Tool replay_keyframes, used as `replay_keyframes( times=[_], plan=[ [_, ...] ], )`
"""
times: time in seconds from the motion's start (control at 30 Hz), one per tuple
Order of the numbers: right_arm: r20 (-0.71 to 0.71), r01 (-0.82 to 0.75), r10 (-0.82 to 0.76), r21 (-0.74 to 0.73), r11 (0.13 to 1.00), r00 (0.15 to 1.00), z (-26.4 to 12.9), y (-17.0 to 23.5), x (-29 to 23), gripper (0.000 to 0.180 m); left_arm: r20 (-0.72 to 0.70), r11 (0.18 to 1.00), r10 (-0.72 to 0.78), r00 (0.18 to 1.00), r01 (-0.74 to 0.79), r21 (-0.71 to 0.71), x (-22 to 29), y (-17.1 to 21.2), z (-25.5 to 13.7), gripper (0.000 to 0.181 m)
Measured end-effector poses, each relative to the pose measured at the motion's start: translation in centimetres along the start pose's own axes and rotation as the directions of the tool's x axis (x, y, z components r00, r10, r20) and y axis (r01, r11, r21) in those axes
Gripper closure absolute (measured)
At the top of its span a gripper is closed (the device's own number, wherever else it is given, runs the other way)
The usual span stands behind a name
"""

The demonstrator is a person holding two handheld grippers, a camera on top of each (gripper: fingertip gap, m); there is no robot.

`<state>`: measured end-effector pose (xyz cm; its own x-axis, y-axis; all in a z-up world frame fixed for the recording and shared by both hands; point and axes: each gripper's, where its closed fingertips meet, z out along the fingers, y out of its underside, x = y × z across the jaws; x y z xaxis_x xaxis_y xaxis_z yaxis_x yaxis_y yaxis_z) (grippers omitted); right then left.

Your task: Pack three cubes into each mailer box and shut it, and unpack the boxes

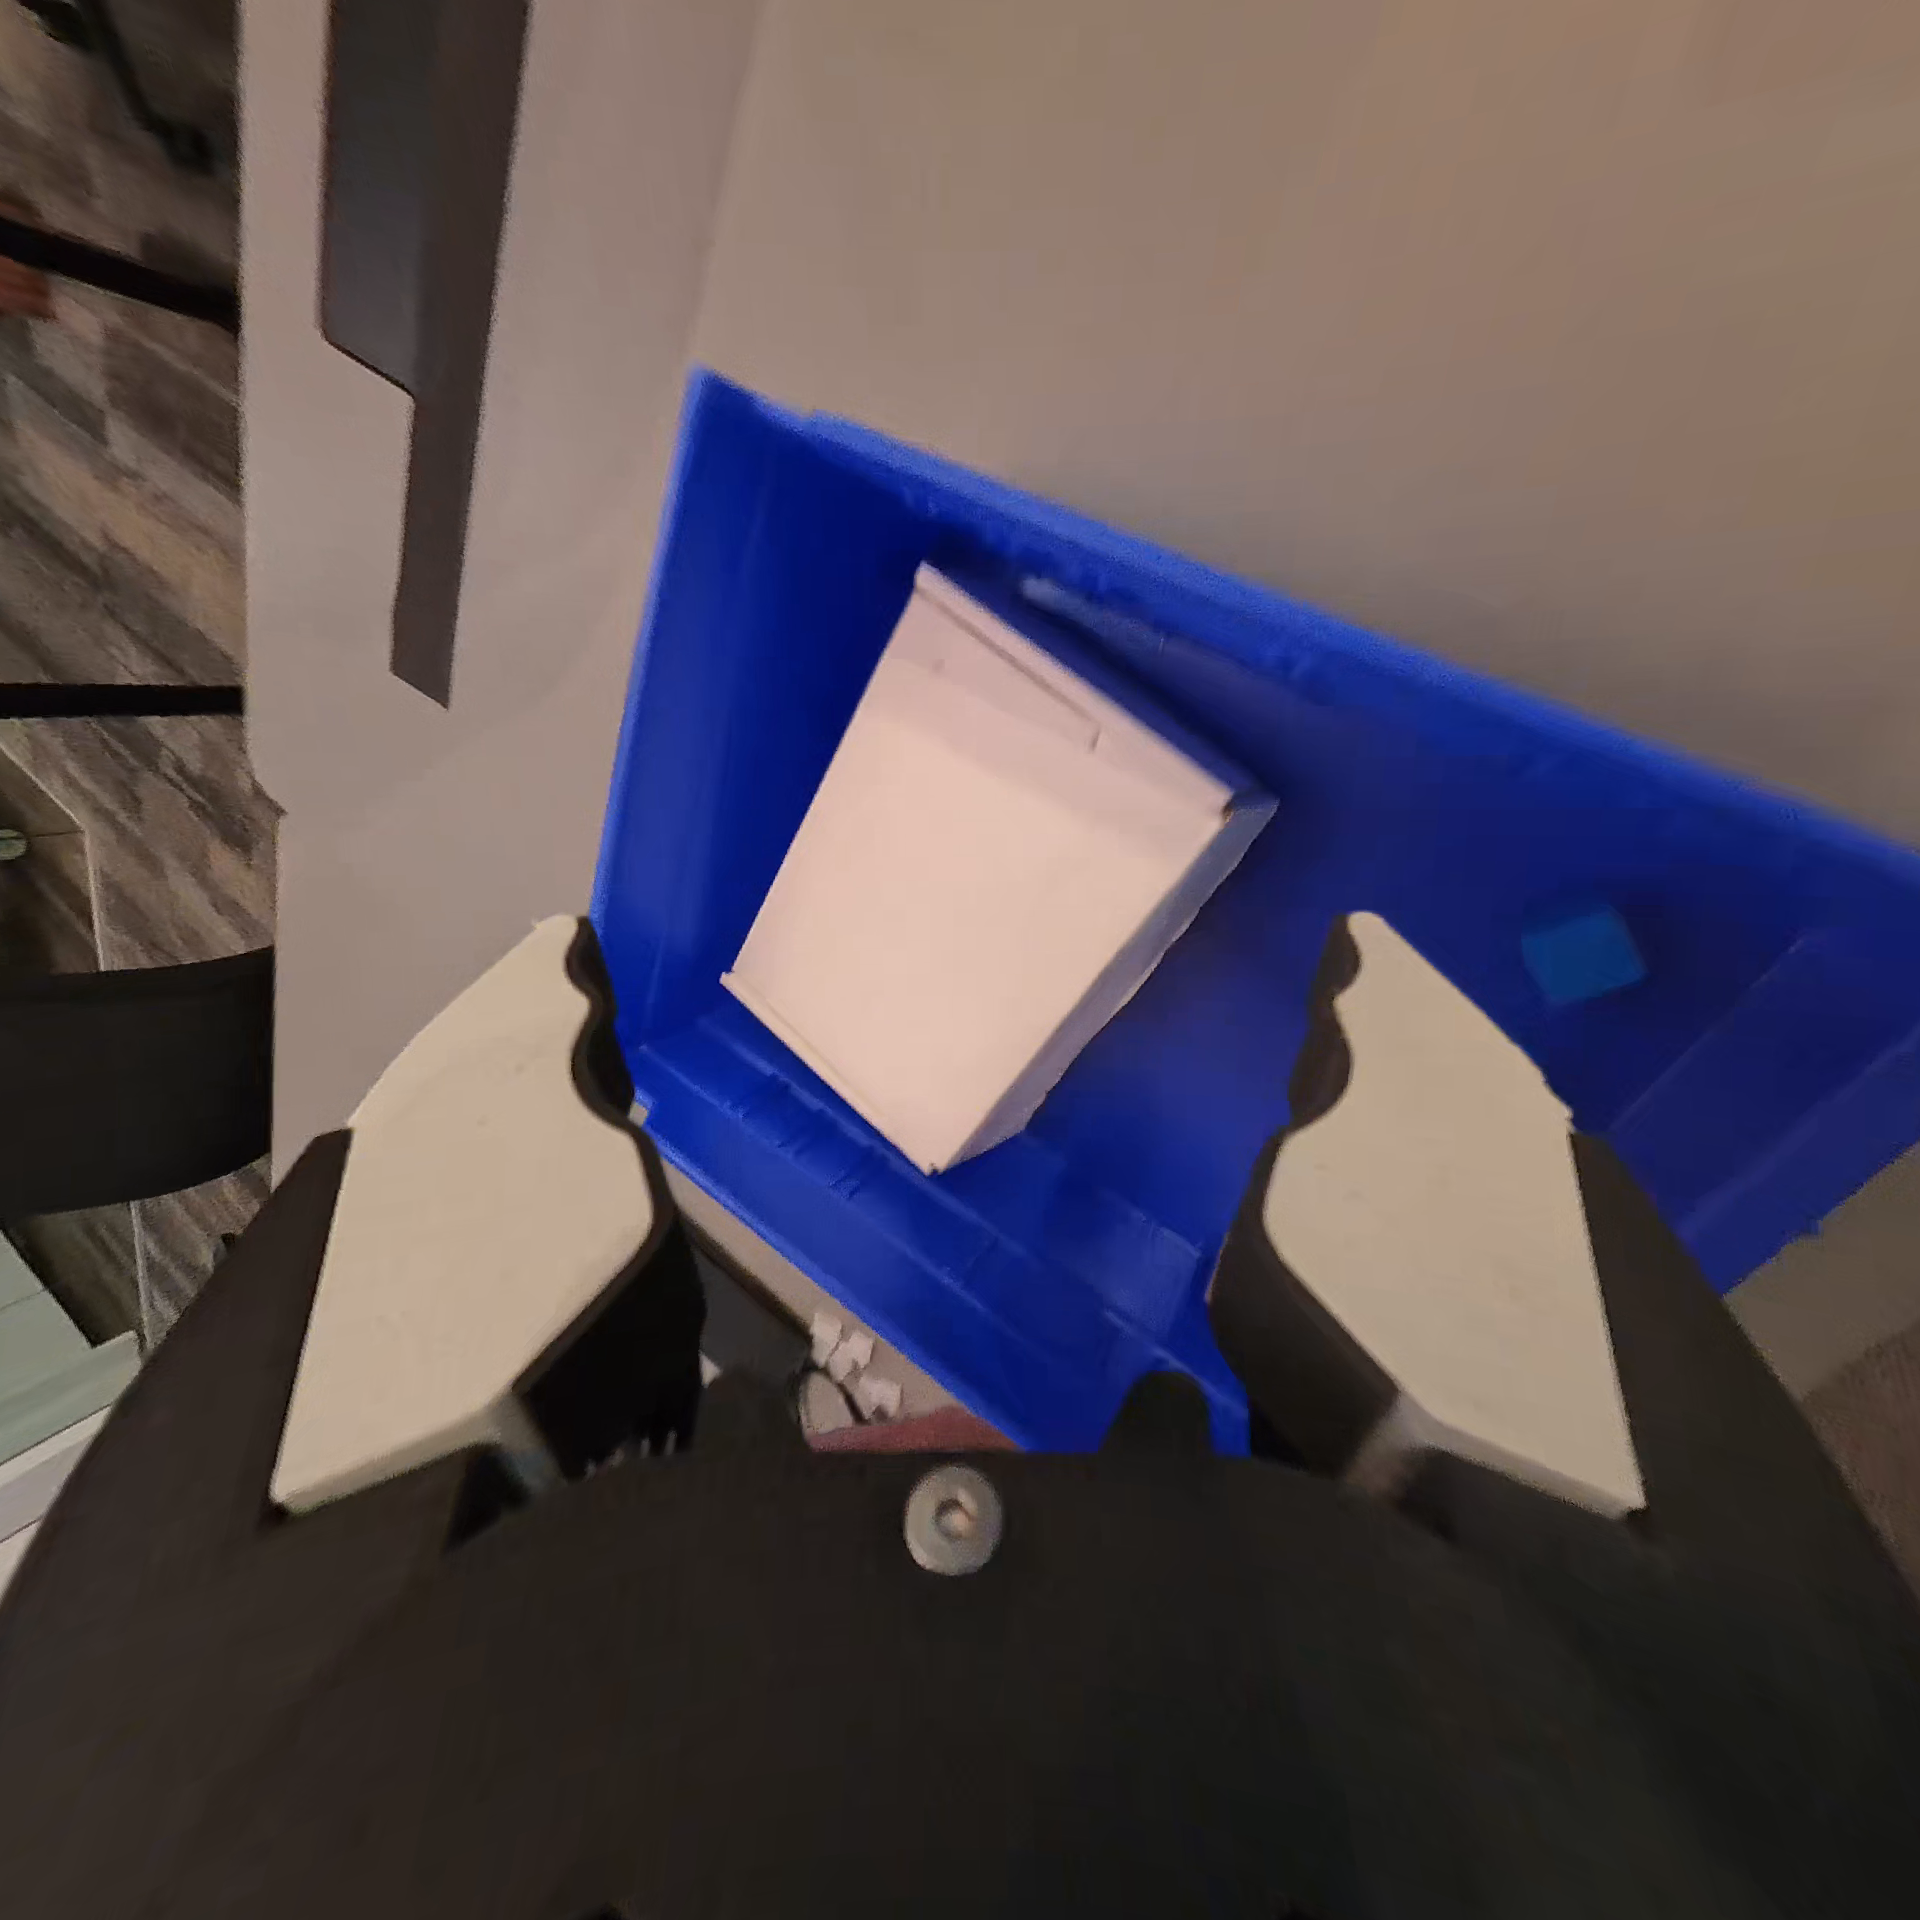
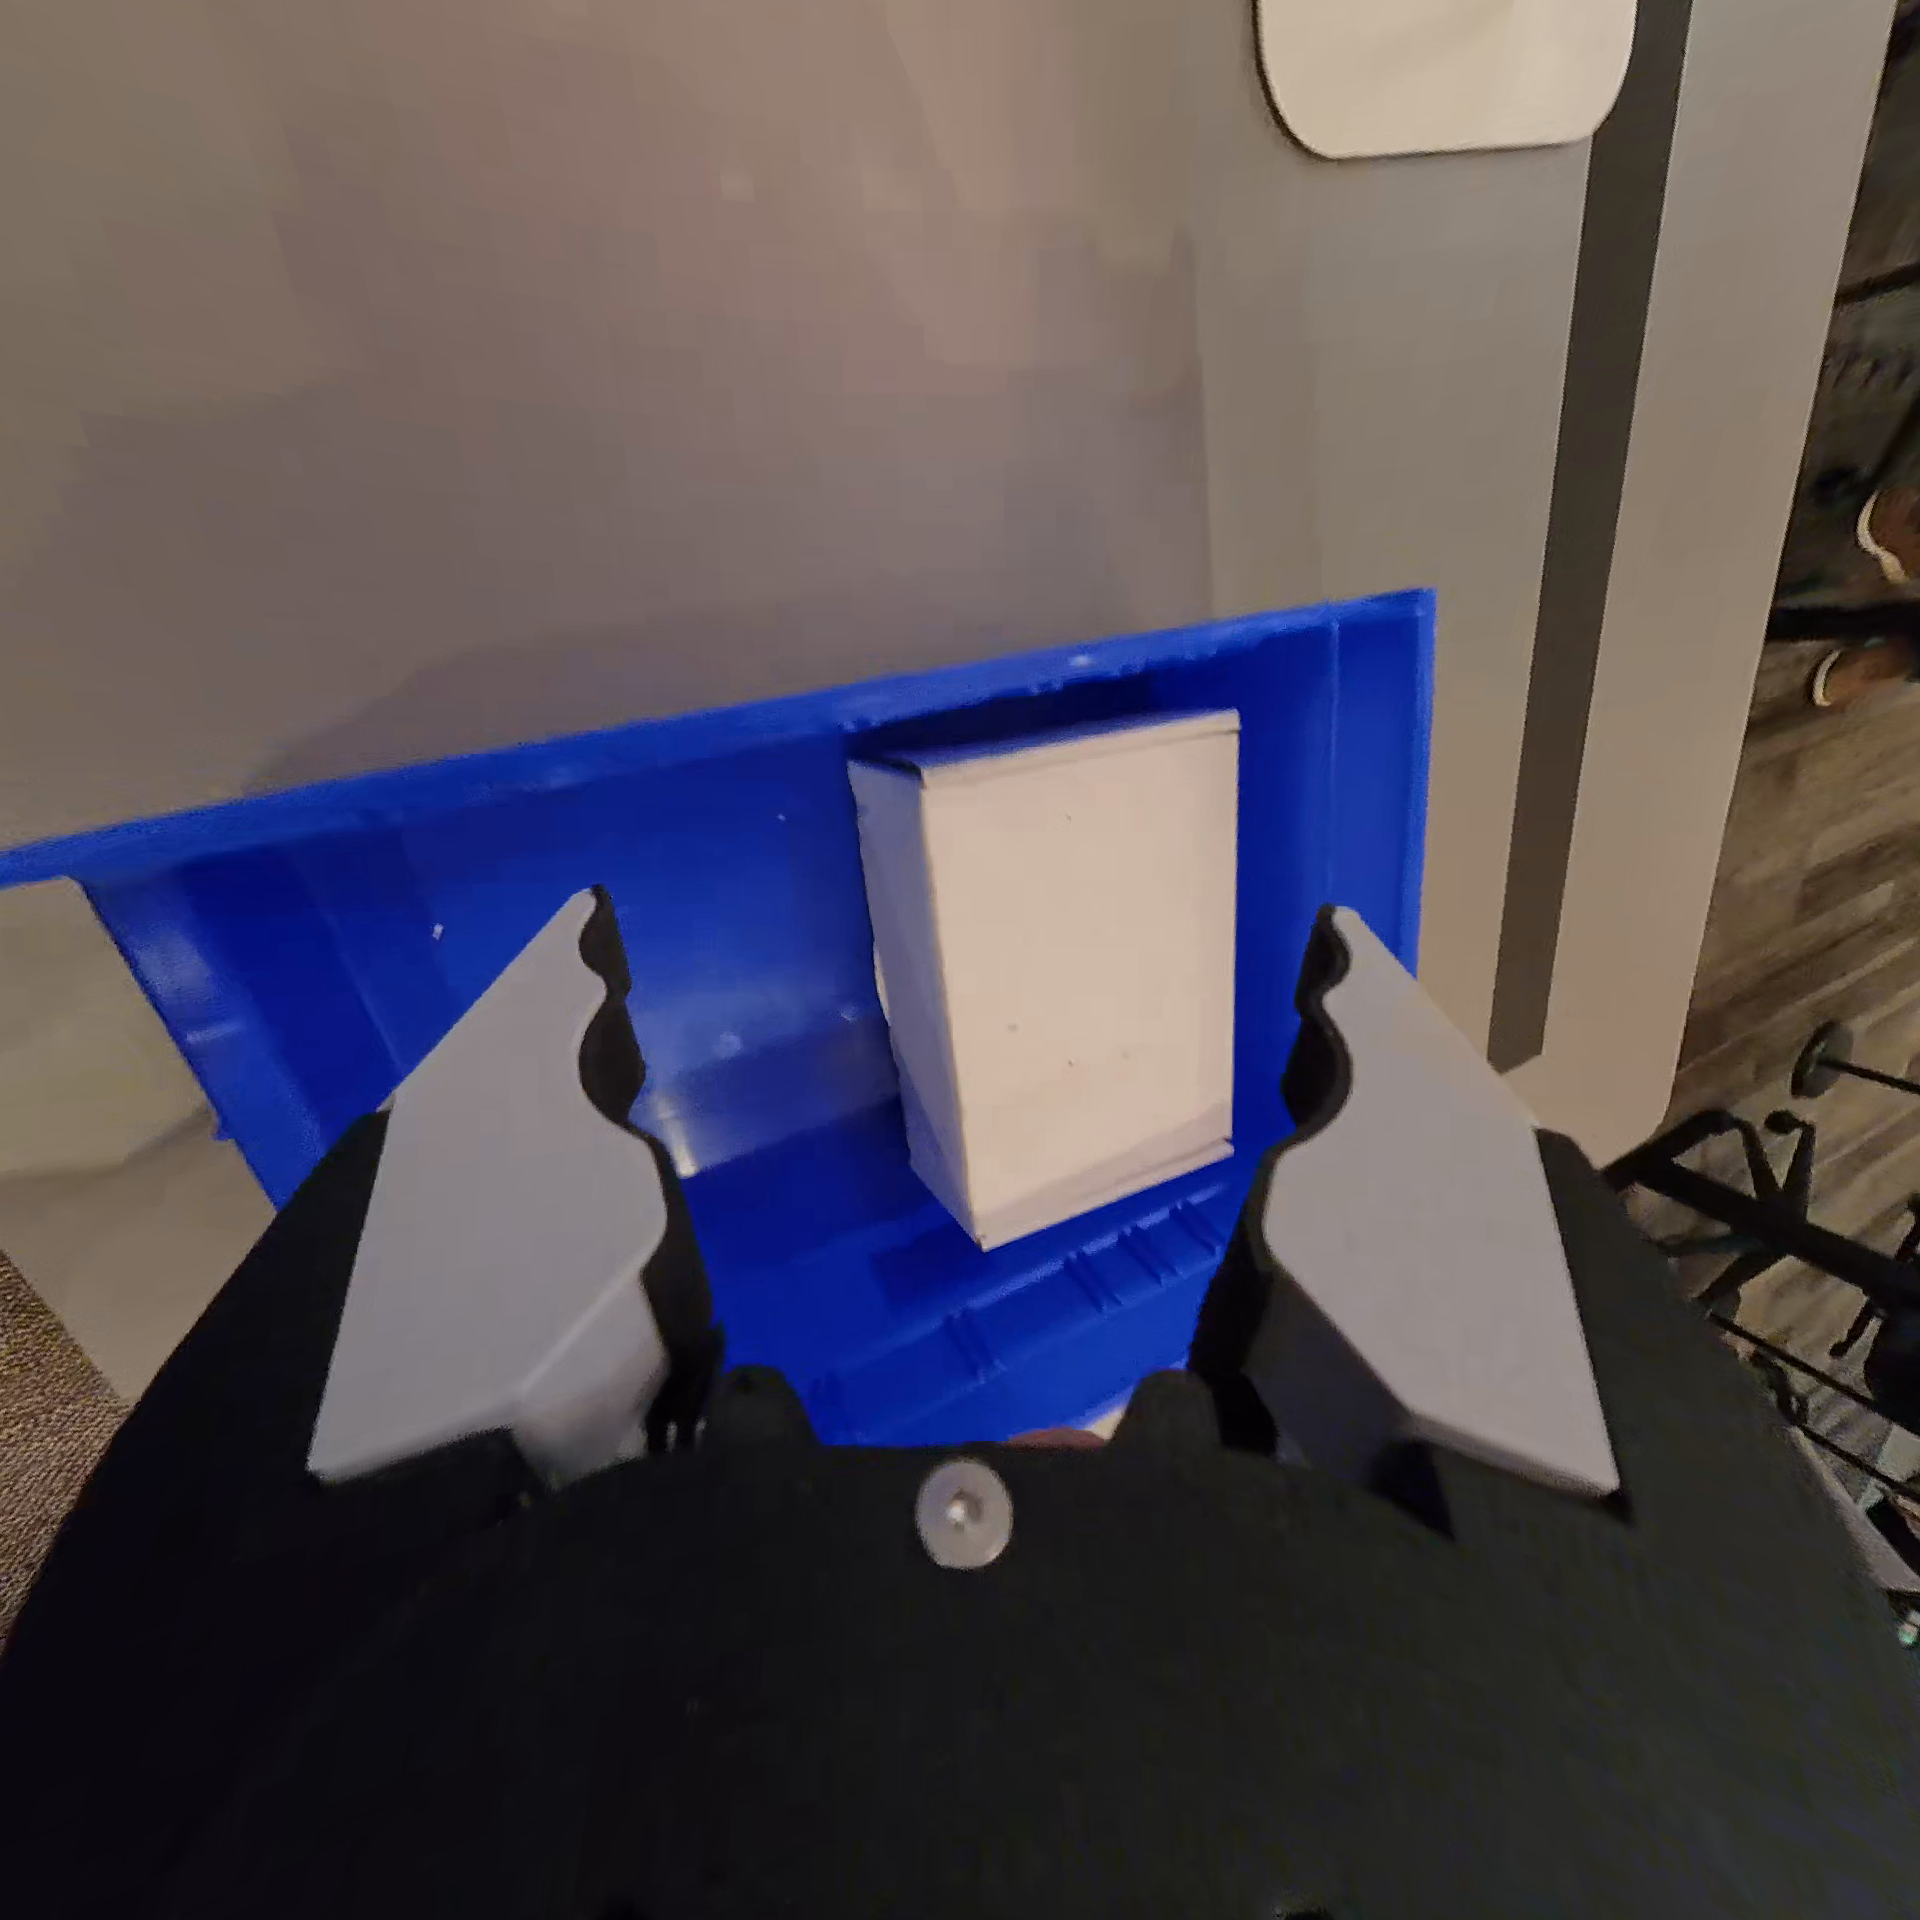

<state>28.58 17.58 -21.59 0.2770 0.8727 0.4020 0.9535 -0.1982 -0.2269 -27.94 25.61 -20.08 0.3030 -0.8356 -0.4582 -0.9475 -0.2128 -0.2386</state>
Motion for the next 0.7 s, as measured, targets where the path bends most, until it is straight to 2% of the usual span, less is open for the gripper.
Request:
replay_keyframes(
  times=[0.13, 0.37, 0.57, 0.7],
  plan=[
    [0.010, 0.039, -0.039, -0.005, 0.999, 0.999, 0.3, -1.3, -1.8, 0.056, -0.095, 0.990, 0.086, 0.992, -0.095, -0.101, 0.2, 2.6, 3.2, 0.053],
    [0.007, 0.074, -0.074, -0.040, 0.996, 0.997, 0.0, -2.0, -3.0, 0.061, -0.232, 0.942, 0.227, 0.946, -0.274, -0.193, 0.7, 4.8, 7.8, 0.045],
    [0.015, 0.041, -0.040, -0.033, 0.999, 0.999, 0.0, -1.6, -3.3, 0.061, -0.304, 0.917, 0.246, 0.920, -0.323, -0.234, 0.3, 5.9, 10.0, 0.044],
    [0.024, 0.040, -0.039, -0.044, 0.998, 0.999, 0.5, -1.4, -3.7, 0.062, -0.318, 0.897, 0.261, 0.912, -0.350, -0.269, 1.0, 7.0, 12.0, 0.034]
  ],
)
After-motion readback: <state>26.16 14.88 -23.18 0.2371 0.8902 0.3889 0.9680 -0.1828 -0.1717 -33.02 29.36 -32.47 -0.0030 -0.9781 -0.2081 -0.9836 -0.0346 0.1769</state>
